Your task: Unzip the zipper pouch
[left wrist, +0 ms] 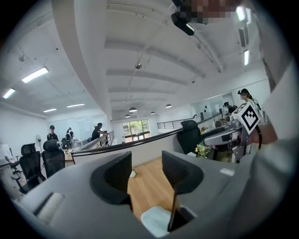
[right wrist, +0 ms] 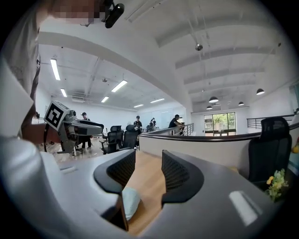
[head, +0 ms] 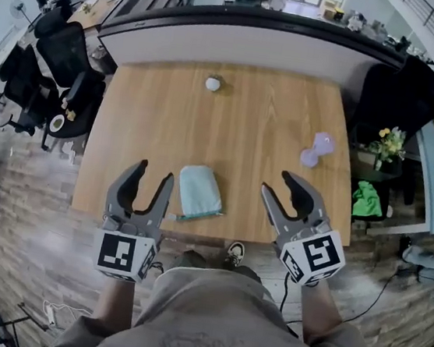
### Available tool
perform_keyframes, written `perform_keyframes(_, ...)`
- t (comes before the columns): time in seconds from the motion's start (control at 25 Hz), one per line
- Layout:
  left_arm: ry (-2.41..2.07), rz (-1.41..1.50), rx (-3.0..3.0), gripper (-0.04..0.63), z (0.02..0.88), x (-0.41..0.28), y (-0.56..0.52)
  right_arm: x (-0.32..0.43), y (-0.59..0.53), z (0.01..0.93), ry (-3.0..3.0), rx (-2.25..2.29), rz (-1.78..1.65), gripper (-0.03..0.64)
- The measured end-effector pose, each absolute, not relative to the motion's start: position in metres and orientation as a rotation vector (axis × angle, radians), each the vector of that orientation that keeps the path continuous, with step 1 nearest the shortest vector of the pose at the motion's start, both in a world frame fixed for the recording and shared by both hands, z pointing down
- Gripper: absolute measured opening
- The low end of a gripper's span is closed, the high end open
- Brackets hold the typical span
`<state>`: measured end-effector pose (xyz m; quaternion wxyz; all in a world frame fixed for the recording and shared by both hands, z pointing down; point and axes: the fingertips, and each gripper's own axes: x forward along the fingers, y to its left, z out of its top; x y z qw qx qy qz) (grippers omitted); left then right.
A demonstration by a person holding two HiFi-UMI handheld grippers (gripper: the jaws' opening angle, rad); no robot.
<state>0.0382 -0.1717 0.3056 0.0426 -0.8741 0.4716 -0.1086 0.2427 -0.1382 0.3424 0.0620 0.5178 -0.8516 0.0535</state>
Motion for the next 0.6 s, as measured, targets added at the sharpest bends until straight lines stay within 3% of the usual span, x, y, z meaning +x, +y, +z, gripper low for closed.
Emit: perform_keyframes(0.6, 1.52, -0.322, -2.679, 0.204, 0.325, -0.009, -0.177, 0.188, -0.154, 0.368, -2.562, 1.425, 0.17, 0.178)
